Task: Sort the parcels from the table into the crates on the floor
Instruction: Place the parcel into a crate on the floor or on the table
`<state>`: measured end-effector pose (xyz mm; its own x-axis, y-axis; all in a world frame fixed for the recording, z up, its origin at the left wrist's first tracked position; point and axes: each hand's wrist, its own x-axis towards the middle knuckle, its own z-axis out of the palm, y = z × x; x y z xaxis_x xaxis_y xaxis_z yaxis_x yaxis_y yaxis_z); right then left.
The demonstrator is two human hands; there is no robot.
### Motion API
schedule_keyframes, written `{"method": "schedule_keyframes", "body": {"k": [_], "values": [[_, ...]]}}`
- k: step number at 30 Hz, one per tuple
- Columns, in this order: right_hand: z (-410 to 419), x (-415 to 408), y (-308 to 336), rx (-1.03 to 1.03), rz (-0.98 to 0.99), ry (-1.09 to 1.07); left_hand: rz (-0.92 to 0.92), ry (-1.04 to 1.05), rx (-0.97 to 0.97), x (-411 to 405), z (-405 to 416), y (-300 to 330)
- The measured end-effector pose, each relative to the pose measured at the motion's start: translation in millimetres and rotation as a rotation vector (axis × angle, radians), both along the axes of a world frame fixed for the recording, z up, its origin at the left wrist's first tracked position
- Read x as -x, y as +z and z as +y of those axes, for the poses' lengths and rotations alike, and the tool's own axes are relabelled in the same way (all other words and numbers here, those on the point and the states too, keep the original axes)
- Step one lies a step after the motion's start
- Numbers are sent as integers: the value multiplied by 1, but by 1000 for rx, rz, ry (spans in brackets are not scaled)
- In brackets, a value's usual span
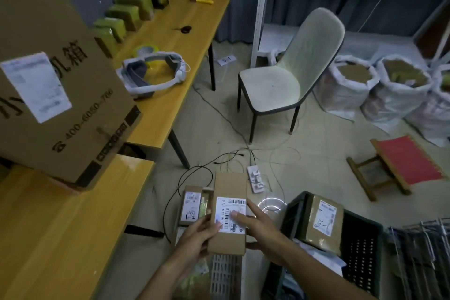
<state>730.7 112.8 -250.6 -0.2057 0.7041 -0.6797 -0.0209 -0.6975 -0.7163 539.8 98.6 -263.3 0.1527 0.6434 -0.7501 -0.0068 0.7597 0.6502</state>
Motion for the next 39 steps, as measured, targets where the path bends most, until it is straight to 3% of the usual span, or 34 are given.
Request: {"method": "schedule_keyframes", "body": {"k": [7,13,21,26,32,39], "values": [[27,13,-144,70,-10,-40,112,-72,40,21,32,-126],[49,34,-279,102,-11,-87,486,-97,-54,86,74,-244],[70,62,-437,140,-53,-152,743,-448,-388,90,114,-351],[77,78,-505,164,-48,-117,907,-602,-541,88,114,-389],[84,77,-561,206,-87,-152,1067,-614,-689,85,110,-397],[92,76,-619,214,-157,-230,1173,-665,-708,81,112,-403]]}}
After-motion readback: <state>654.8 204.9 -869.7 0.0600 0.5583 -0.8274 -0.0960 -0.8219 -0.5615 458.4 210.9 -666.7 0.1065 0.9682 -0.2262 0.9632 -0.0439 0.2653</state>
